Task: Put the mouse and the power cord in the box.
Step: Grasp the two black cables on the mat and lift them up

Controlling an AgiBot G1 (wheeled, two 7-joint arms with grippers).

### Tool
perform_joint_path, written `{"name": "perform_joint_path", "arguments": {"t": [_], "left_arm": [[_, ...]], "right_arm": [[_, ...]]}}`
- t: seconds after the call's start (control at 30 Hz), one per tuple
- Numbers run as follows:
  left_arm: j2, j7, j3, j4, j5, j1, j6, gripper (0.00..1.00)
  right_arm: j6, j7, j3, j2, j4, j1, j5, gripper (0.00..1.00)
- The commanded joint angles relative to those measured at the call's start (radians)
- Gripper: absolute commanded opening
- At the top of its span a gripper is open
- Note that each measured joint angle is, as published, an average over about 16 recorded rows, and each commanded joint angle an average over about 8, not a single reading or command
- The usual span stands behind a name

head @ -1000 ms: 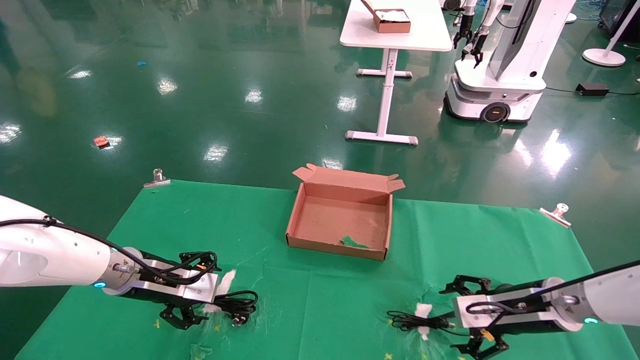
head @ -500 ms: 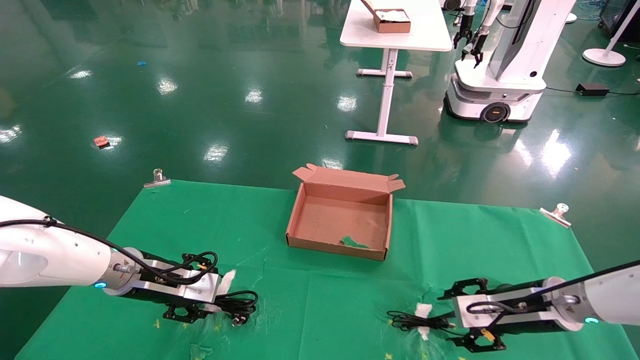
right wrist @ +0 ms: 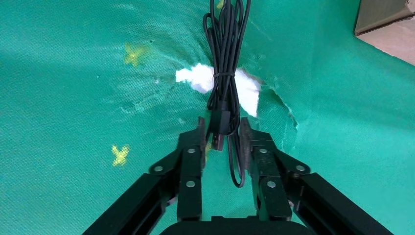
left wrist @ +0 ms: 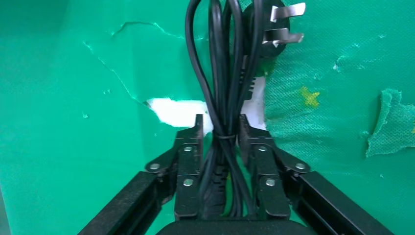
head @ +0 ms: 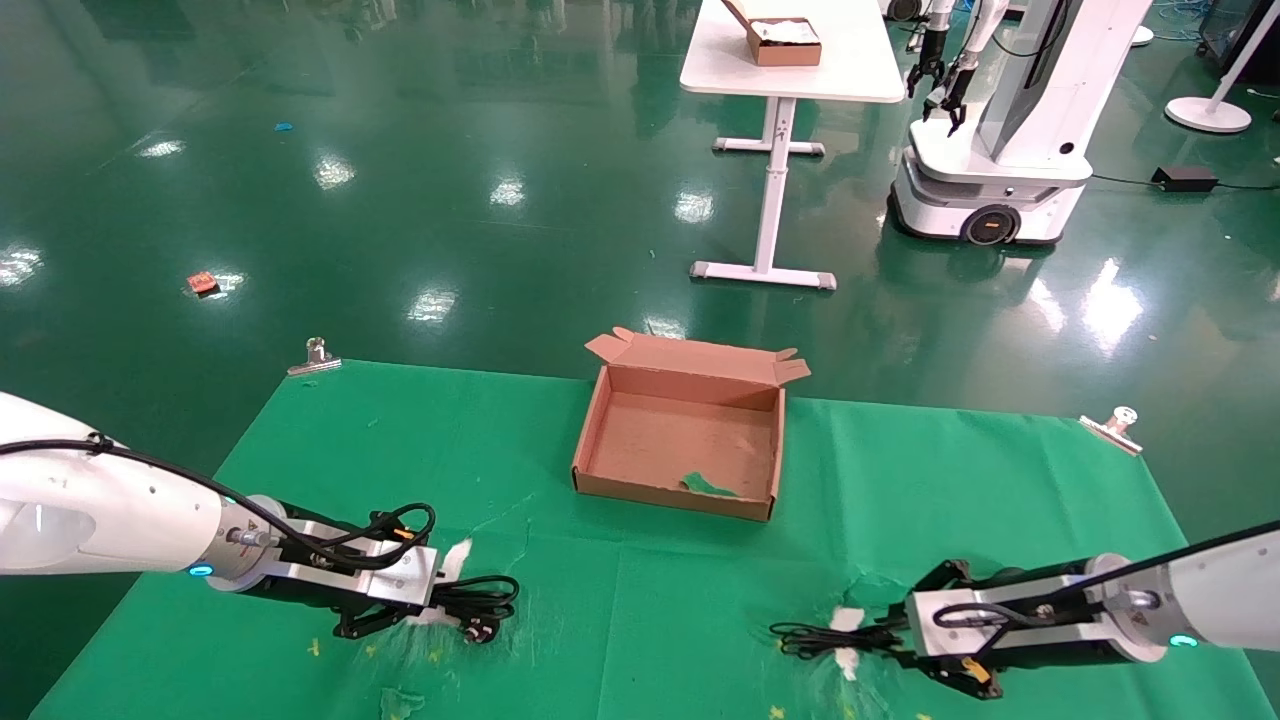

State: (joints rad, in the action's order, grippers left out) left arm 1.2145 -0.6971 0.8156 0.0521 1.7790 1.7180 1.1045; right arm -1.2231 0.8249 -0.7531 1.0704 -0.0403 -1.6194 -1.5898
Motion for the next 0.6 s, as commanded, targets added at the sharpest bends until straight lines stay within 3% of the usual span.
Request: {"name": "perform_joint_path", "arguments": {"t": [0.03,0.33,0.6], "left_arm": [[0.0,0.0,0.0,0.0,0.0,0.0,0.0,0.0],[-0.012,0.021,-0.009,-0.013,-0.014,0.012,0.03,0.0],[-0.095,0.127,-0.074,-0.069,-0.107,0.123,0.179,0.0]], "right_arm": [[0.0,0.0,0.0,0.0,0.0,0.0,0.0,0.0],[-0.014,-0.003,0.004,-0.006,-0.001,-0.007,0.006,0.0],[-0.125,-0.006,0.058,-0.108,-0.014,-0.071,0.084,0.0]]}}
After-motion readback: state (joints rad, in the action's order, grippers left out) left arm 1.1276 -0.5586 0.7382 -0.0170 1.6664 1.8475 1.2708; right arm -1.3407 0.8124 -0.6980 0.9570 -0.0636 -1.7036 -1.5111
